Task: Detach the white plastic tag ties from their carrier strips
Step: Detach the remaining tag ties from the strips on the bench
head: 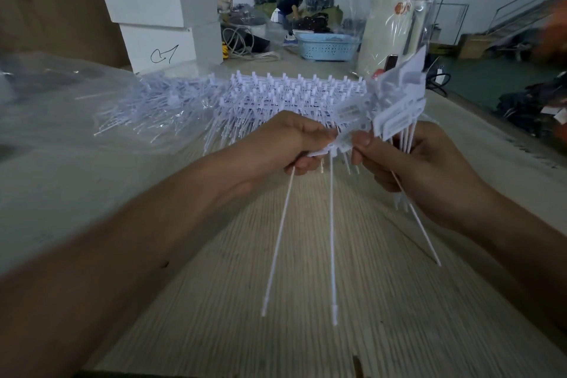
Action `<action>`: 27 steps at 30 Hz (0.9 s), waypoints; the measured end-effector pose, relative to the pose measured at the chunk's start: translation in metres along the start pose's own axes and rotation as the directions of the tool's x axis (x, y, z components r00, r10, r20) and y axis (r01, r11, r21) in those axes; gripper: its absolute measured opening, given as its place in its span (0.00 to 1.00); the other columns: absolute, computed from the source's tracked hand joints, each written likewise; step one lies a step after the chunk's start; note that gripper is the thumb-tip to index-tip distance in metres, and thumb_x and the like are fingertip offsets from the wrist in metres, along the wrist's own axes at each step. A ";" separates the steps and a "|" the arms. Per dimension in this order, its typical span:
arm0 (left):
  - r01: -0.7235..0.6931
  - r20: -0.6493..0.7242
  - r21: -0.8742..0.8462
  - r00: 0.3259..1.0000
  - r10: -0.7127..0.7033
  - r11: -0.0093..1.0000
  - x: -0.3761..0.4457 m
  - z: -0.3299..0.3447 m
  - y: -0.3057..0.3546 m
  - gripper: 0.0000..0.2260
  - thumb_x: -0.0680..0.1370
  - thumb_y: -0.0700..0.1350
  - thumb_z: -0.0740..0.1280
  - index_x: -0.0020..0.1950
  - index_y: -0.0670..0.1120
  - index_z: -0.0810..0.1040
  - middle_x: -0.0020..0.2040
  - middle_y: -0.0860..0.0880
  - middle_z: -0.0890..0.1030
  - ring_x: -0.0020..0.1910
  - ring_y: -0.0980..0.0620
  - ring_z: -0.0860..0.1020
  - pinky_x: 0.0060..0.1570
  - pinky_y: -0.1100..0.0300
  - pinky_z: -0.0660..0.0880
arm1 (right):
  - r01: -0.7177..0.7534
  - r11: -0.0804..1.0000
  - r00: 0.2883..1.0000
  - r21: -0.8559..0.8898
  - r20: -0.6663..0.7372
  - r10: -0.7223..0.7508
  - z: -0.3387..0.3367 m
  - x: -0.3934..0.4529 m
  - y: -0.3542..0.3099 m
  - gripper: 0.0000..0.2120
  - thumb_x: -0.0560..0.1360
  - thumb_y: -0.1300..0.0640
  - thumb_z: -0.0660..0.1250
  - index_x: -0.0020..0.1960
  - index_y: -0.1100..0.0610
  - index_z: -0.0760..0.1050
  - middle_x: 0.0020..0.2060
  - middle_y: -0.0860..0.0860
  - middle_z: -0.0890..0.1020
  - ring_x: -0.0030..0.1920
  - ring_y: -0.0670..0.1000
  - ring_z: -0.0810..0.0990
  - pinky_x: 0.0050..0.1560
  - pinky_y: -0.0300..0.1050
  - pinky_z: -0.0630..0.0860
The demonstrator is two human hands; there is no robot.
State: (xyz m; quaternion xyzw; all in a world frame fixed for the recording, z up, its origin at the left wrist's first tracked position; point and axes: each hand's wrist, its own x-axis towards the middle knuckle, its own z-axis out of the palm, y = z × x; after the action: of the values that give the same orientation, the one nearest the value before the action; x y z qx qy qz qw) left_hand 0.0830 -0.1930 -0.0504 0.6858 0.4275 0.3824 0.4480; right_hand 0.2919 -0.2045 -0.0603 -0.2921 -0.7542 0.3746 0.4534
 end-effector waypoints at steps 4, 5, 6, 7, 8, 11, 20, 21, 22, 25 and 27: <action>-0.022 0.105 0.113 0.994 0.010 0.993 -0.001 -0.004 -0.003 0.20 0.83 0.42 0.63 0.30 0.45 0.81 0.21 0.52 0.68 0.21 0.57 0.64 0.27 0.66 0.63 | 0.193 0.946 0.978 -0.259 0.128 -0.164 -0.001 -0.003 -0.005 0.09 0.78 0.57 0.64 0.42 0.54 0.80 0.27 0.34 0.77 0.29 0.35 0.76 0.34 0.24 0.68; -0.029 0.123 0.133 0.992 0.013 0.991 -0.001 -0.005 -0.003 0.24 0.83 0.41 0.63 0.26 0.49 0.78 0.21 0.53 0.68 0.21 0.58 0.64 0.27 0.66 0.63 | 0.217 0.933 0.972 -0.288 0.147 -0.181 -0.002 -0.003 -0.006 0.07 0.78 0.58 0.63 0.44 0.53 0.79 0.28 0.31 0.77 0.30 0.32 0.76 0.35 0.21 0.67; -0.036 0.137 0.142 0.990 0.016 0.989 0.000 -0.006 -0.004 0.25 0.83 0.41 0.64 0.24 0.50 0.77 0.21 0.53 0.68 0.22 0.58 0.63 0.27 0.66 0.62 | 0.241 0.919 0.966 -0.312 0.170 -0.195 -0.003 -0.003 -0.007 0.07 0.78 0.59 0.64 0.44 0.51 0.79 0.29 0.29 0.77 0.31 0.30 0.76 0.35 0.20 0.66; -0.042 0.152 0.132 0.988 0.021 0.990 0.000 -0.007 -0.003 0.24 0.82 0.40 0.65 0.25 0.50 0.78 0.22 0.53 0.67 0.22 0.57 0.62 0.27 0.66 0.61 | 0.260 0.909 0.959 -0.327 0.199 -0.203 -0.004 -0.003 -0.008 0.10 0.78 0.60 0.66 0.44 0.46 0.79 0.29 0.27 0.76 0.31 0.29 0.75 0.36 0.20 0.66; -0.049 0.176 0.121 0.984 0.027 0.991 0.001 -0.007 -0.003 0.22 0.81 0.39 0.66 0.27 0.49 0.80 0.22 0.53 0.67 0.22 0.57 0.61 0.26 0.67 0.60 | 0.265 0.905 0.955 -0.332 0.221 -0.199 -0.004 -0.002 -0.010 0.15 0.78 0.60 0.68 0.44 0.38 0.78 0.30 0.27 0.76 0.32 0.29 0.75 0.36 0.19 0.66; -0.063 0.213 0.126 0.976 0.035 0.990 0.000 -0.007 -0.003 0.16 0.80 0.39 0.67 0.32 0.47 0.84 0.24 0.52 0.67 0.23 0.56 0.61 0.26 0.66 0.58 | 0.255 0.900 0.954 -0.354 0.246 -0.173 -0.008 -0.002 -0.008 0.14 0.78 0.62 0.68 0.44 0.42 0.80 0.30 0.27 0.76 0.32 0.29 0.75 0.36 0.20 0.66; -0.136 0.245 0.617 0.969 -0.025 0.775 0.004 -0.006 0.002 0.22 0.78 0.48 0.71 0.23 0.55 0.76 0.21 0.57 0.69 0.23 0.60 0.67 0.28 0.69 0.63 | 0.253 0.857 0.930 -0.448 0.357 -0.088 -0.012 0.003 0.000 0.15 0.79 0.62 0.67 0.37 0.47 0.79 0.29 0.41 0.79 0.29 0.40 0.75 0.32 0.32 0.68; -0.142 0.236 0.672 0.971 -0.028 0.727 0.004 -0.008 -0.001 0.21 0.78 0.49 0.71 0.24 0.53 0.76 0.21 0.57 0.70 0.23 0.60 0.68 0.28 0.70 0.64 | 0.258 0.850 0.928 -0.460 0.361 -0.087 -0.012 0.002 0.001 0.16 0.77 0.62 0.66 0.35 0.46 0.76 0.28 0.40 0.76 0.28 0.38 0.73 0.32 0.28 0.65; -0.141 0.222 0.723 0.974 -0.034 0.676 0.003 -0.011 -0.004 0.19 0.77 0.48 0.71 0.26 0.51 0.75 0.22 0.57 0.70 0.23 0.60 0.69 0.31 0.69 0.67 | 0.248 0.843 0.935 -0.478 0.347 -0.078 -0.015 0.002 0.002 0.13 0.77 0.60 0.65 0.35 0.49 0.76 0.28 0.43 0.75 0.28 0.38 0.71 0.31 0.28 0.64; -0.121 0.171 0.762 0.985 -0.017 0.636 0.003 -0.019 -0.013 0.18 0.78 0.47 0.69 0.29 0.47 0.73 0.25 0.55 0.72 0.27 0.59 0.71 0.37 0.59 0.70 | 0.207 0.817 0.967 -0.538 0.241 -0.086 -0.028 0.001 0.003 0.14 0.80 0.56 0.65 0.36 0.46 0.74 0.30 0.40 0.77 0.28 0.38 0.71 0.32 0.28 0.64; -0.115 0.109 0.661 0.992 0.056 0.741 0.005 -0.021 -0.014 0.17 0.80 0.50 0.68 0.34 0.45 0.78 0.28 0.53 0.75 0.29 0.57 0.73 0.37 0.58 0.71 | 0.116 0.813 0.991 -0.570 0.125 -0.053 -0.032 0.003 0.007 0.17 0.81 0.59 0.64 0.35 0.47 0.73 0.30 0.41 0.77 0.30 0.37 0.72 0.33 0.31 0.65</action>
State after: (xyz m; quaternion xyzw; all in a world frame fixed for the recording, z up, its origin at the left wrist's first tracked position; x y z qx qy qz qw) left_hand 0.0619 -0.1790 -0.0566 0.8343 0.4852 0.1966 0.1730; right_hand 0.3199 -0.1893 -0.0548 -0.3619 -0.8666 0.1231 0.3206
